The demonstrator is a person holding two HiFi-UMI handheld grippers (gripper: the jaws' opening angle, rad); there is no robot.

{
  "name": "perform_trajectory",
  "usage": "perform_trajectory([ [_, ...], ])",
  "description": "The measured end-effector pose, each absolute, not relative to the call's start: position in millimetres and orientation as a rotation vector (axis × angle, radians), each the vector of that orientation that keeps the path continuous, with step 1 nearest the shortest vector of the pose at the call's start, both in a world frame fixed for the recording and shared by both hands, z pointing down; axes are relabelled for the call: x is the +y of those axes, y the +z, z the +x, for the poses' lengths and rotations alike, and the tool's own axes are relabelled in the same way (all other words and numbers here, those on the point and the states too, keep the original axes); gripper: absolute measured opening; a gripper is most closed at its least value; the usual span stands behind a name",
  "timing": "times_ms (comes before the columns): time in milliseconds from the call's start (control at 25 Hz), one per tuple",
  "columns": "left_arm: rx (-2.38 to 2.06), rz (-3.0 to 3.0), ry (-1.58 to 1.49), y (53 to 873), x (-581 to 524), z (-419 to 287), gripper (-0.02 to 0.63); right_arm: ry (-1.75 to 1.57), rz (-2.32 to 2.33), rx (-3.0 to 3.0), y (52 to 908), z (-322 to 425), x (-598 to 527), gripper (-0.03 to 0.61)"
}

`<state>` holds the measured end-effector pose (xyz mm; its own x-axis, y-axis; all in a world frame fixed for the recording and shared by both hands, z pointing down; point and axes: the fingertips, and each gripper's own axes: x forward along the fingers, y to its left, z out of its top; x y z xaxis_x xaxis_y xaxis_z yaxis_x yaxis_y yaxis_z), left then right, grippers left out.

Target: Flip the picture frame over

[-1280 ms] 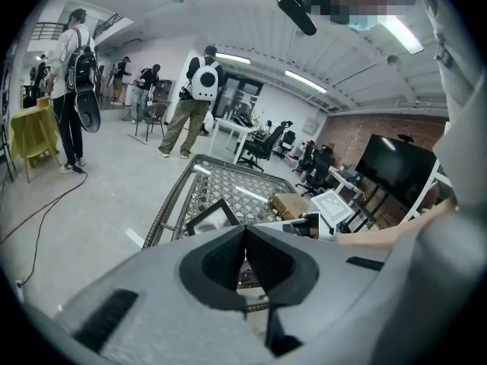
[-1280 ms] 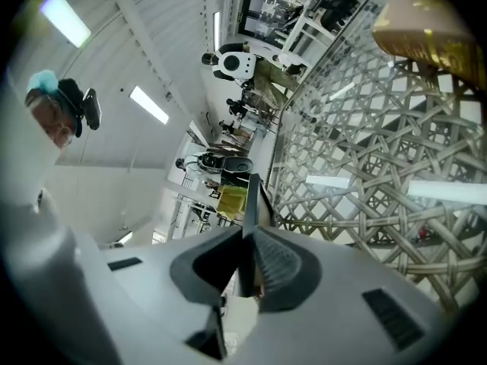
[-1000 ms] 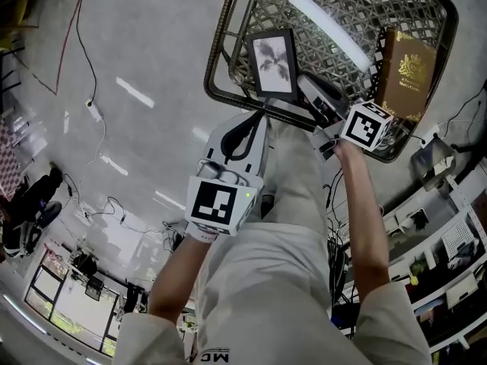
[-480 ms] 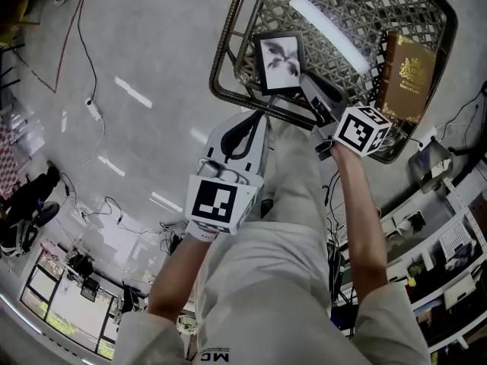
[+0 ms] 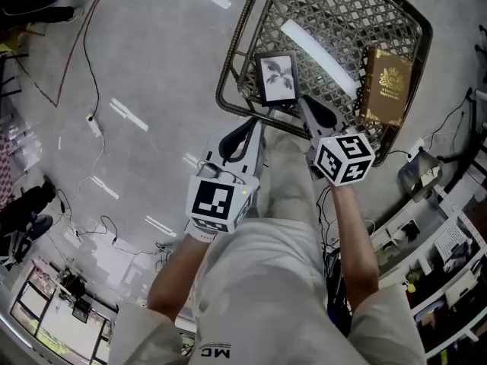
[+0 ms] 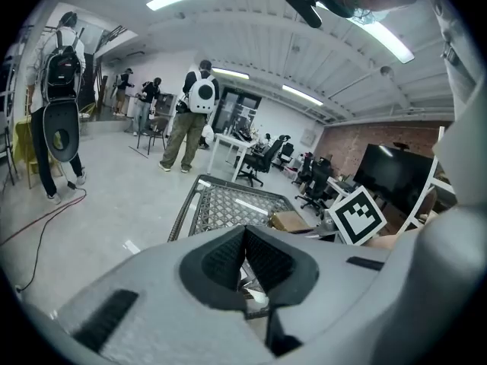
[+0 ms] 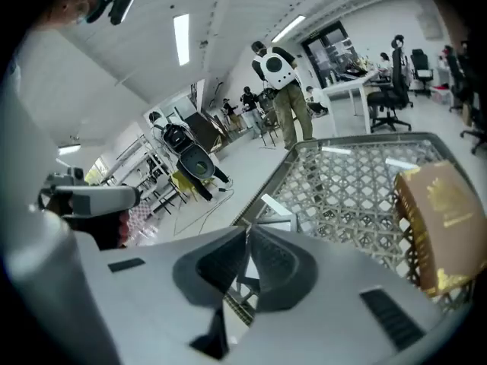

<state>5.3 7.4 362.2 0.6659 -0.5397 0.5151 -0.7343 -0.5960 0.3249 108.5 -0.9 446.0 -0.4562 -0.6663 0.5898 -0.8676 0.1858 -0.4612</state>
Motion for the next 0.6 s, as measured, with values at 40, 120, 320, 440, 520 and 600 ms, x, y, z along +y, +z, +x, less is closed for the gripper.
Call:
perform_trajectory([
  [40, -0.987, 2.369, 0.492, 356.1, 7.8, 4.3, 0.025, 1.094, 1.469, -2.206, 437.2, 107.6, 1.3, 0.033],
  [120, -0.991, 2.381, 0.479, 345.2, 7.9, 1.7, 0.025, 1.035, 1.48, -2.219, 419.3, 105.4, 4.0, 0.034],
  [320, -1.016, 2.421, 0.422, 311.5, 1.6, -6.1, 0.025, 0.932, 1.514, -2.246, 378.6, 101.2, 7.4, 0.031],
  [440, -1.019, 2.433, 0.38, 287.6, 4.0, -10.9, 0.025, 0.871, 1.534, -2.259, 349.5, 98.9, 13.1, 0.031],
  [520, -1.006, 2.445, 0.359, 271.5, 8.1, -11.9, 0.025, 0.832, 1.557, -2.269, 327.6, 98.5, 18.5, 0.031],
  [600, -0.989, 2.469, 0.34, 257.1, 10.5, -10.1, 0.025, 0.776, 1.587, -2.274, 306.8, 100.7, 21.9, 0.031],
])
